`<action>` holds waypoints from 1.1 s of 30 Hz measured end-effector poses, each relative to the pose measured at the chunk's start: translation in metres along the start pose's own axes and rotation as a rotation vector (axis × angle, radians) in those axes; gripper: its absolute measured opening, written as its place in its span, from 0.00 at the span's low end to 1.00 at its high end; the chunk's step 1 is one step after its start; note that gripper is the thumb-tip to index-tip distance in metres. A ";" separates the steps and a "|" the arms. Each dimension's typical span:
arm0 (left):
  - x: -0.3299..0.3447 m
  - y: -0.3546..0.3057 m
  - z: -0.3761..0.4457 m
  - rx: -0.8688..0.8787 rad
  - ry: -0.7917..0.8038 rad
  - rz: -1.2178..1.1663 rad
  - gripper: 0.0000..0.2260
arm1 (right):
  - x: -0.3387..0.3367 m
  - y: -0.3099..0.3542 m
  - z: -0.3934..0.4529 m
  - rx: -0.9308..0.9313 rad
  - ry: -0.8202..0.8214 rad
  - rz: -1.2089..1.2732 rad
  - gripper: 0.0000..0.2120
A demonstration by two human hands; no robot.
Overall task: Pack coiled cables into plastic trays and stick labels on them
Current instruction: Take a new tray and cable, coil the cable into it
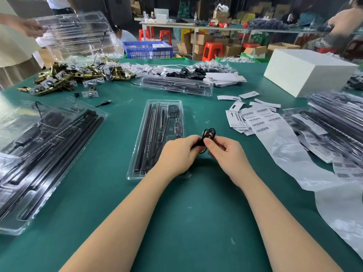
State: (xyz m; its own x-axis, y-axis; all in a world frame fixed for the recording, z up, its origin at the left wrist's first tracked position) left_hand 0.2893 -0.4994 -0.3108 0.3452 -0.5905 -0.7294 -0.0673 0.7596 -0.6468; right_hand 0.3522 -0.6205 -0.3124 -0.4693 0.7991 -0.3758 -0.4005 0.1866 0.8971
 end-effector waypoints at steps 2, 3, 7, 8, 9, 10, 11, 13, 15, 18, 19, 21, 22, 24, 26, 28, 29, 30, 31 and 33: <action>-0.002 0.001 -0.002 0.023 0.036 -0.035 0.08 | 0.000 -0.003 0.000 0.013 0.098 0.021 0.07; -0.003 0.001 -0.003 0.033 0.061 -0.064 0.08 | 0.000 -0.004 0.000 0.020 0.131 0.032 0.07; -0.004 0.000 -0.006 0.098 0.115 -0.079 0.10 | -0.003 -0.005 0.001 0.005 0.188 0.007 0.12; -0.003 0.000 -0.006 0.116 0.115 -0.048 0.10 | -0.004 -0.005 0.001 -0.006 0.180 -0.026 0.11; -0.002 -0.001 -0.006 0.129 0.113 -0.022 0.11 | -0.005 -0.005 0.001 -0.012 0.151 -0.060 0.10; -0.001 -0.002 -0.005 0.136 0.107 -0.015 0.11 | -0.006 -0.006 0.001 -0.018 0.099 -0.096 0.09; -0.001 -0.002 -0.005 0.137 0.101 -0.034 0.11 | -0.006 -0.007 0.002 -0.025 0.036 -0.126 0.09; -0.002 -0.004 -0.004 0.131 0.088 -0.112 0.10 | -0.005 -0.007 0.003 -0.036 -0.064 -0.146 0.09; -0.004 -0.008 -0.004 0.149 0.081 -0.130 0.10 | -0.002 -0.007 0.003 -0.041 -0.122 -0.163 0.08; -0.007 -0.014 -0.003 0.124 0.015 0.193 0.20 | -0.003 -0.013 0.003 -0.022 -0.208 -0.164 0.08; -0.008 -0.011 -0.004 0.019 0.002 0.312 0.27 | -0.004 -0.015 0.003 -0.002 -0.230 -0.156 0.08; -0.011 0.002 -0.011 -0.292 0.086 0.431 0.44 | -0.005 -0.020 0.004 0.042 -0.245 -0.143 0.08; -0.013 0.010 -0.017 -0.437 0.171 0.420 0.50 | -0.004 -0.021 0.004 0.059 -0.246 -0.132 0.09; -0.014 0.022 -0.027 -0.571 0.335 0.343 0.56 | -0.005 -0.022 0.006 0.063 -0.251 -0.136 0.10; -0.016 0.025 -0.031 -0.524 0.373 0.323 0.53 | -0.005 -0.021 0.005 0.057 -0.261 -0.163 0.11; -0.017 0.026 -0.030 -0.411 0.350 0.362 0.46 | -0.006 -0.018 0.003 0.052 -0.280 -0.188 0.11; -0.017 0.026 -0.029 -0.347 0.339 0.367 0.44 | -0.008 -0.017 0.002 0.048 -0.297 -0.196 0.11; -0.018 0.027 -0.028 -0.279 0.322 0.333 0.41 | -0.010 -0.015 0.001 0.038 -0.317 -0.204 0.12; -0.021 0.028 -0.027 -0.214 0.295 0.263 0.39 | -0.013 -0.012 0.000 0.022 -0.338 -0.215 0.12; -0.027 0.029 -0.028 -0.102 0.205 0.131 0.34 | -0.017 -0.007 -0.002 -0.028 -0.364 -0.254 0.12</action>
State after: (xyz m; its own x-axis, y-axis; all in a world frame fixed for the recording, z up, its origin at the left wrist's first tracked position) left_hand 0.2520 -0.4687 -0.3161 0.1310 -0.5401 -0.8313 -0.1968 0.8077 -0.5558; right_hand 0.3617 -0.6371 -0.3128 -0.0474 0.8799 -0.4727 -0.4913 0.3915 0.7780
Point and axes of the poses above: each hand's wrist, its own z-axis towards the middle knuckle, its own x-axis out of the palm, y = z × x, the point moved 5 cm from there along z, towards the middle knuckle, and after that the axes turned 10 degrees about -z, right-handed, at the moved point
